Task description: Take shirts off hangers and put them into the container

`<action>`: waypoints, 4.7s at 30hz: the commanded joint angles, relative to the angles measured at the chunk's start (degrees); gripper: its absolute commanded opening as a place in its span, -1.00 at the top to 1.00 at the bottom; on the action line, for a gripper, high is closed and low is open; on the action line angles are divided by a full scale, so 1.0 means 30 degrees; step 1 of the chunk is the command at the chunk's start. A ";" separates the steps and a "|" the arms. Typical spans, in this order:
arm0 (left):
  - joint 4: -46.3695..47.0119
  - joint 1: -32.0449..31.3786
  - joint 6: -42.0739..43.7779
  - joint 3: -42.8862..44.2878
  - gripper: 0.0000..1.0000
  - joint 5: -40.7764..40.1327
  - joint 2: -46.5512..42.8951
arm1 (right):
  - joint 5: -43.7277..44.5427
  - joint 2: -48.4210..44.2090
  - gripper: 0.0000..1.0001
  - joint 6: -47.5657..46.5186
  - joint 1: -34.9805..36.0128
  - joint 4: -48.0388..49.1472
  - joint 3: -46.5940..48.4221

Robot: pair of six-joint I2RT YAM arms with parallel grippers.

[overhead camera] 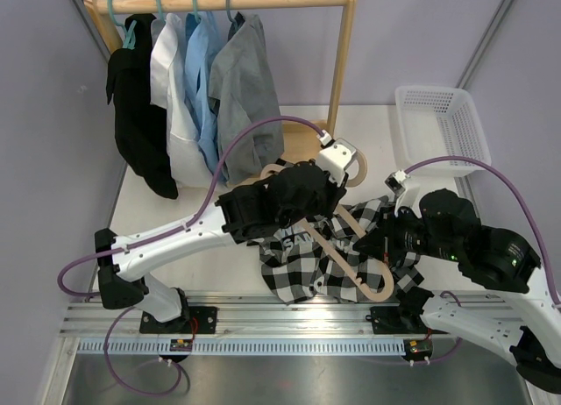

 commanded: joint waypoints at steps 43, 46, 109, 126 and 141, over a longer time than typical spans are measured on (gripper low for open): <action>-2.0566 -1.8460 -2.9153 -0.4676 -0.98 -1.9061 -0.4034 | 1.2272 1.7931 1.00 -0.6739 -0.0020 -0.2266 2.2450; -2.0566 -1.8752 -2.9243 -0.4560 -0.98 -1.9236 -0.3946 | 1.3294 2.0070 1.00 -0.7761 -0.0049 -0.2618 2.6361; 0.2174 -0.5554 -0.2055 -0.8691 -0.98 -0.9454 -1.0302 | 0.7292 0.2088 -0.99 0.0904 -0.0344 0.1159 -0.1478; 0.0441 0.1843 -0.4895 -1.3141 -0.98 -0.5233 -1.5017 | 1.2585 1.0520 -0.99 0.3808 0.2061 0.5375 -0.4886; -0.1522 0.1813 -0.7094 -1.5632 -0.96 -0.4852 -1.9238 | 1.0987 1.7495 -0.99 0.1582 -0.1484 1.0181 -0.2774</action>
